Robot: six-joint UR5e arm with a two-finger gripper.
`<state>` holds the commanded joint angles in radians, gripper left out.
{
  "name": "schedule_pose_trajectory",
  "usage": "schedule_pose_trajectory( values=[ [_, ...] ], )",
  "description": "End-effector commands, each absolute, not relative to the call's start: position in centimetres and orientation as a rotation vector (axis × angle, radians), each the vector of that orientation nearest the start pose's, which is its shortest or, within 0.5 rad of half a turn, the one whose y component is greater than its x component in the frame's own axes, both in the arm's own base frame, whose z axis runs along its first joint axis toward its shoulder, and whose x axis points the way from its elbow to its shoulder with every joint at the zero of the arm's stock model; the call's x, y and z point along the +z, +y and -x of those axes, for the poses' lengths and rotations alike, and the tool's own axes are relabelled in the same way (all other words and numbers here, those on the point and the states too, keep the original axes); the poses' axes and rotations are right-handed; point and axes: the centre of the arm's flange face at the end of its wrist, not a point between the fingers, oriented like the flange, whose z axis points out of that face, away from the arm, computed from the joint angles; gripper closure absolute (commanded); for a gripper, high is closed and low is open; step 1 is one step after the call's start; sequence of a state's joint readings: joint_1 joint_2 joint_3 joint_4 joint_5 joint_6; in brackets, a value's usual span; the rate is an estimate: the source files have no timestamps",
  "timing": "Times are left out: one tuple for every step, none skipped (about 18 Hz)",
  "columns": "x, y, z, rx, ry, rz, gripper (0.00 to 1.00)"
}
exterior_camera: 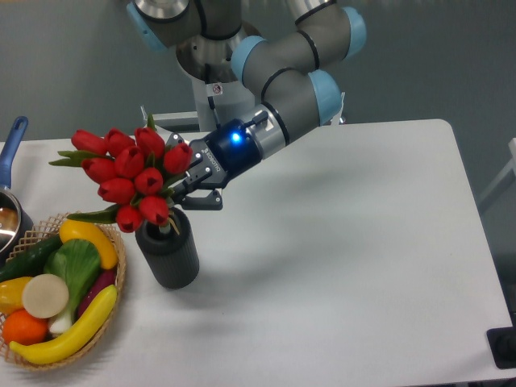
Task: Insert the flowers into the vase
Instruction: 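Push the tulips deeper into the vase, holding the stems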
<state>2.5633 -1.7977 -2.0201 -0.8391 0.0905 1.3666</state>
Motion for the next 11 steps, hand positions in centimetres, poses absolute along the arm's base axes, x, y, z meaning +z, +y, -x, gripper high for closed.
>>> schedule_pose_trajectory(
  values=[
    [32.0, 46.9, 29.0, -0.546, 0.362, 1.651, 0.84],
    [31.2, 46.8, 28.8, -0.546, 0.369, 1.650, 0.82],
    [30.4, 46.7, 28.6, -0.542, 0.375, 1.648, 0.79],
    [29.4, 46.6, 28.5, -0.544, 0.377, 1.648, 0.78],
    [28.9, 46.6, 28.4, -0.541, 0.381, 1.646, 0.78],
    [28.1, 46.6, 28.4, -0.547, 0.378, 1.649, 0.77],
    [27.7, 46.5, 28.5, -0.547, 0.376, 1.650, 0.72],
    [27.6, 46.5, 28.5, -0.549, 0.375, 1.650, 0.62],
    [27.4, 46.6, 28.5, -0.552, 0.372, 1.651, 0.52],
    [27.3, 46.5, 28.6, -0.555, 0.367, 1.652, 0.41],
    [27.1, 46.4, 28.5, -0.559, 0.361, 1.654, 0.30]
  ],
)
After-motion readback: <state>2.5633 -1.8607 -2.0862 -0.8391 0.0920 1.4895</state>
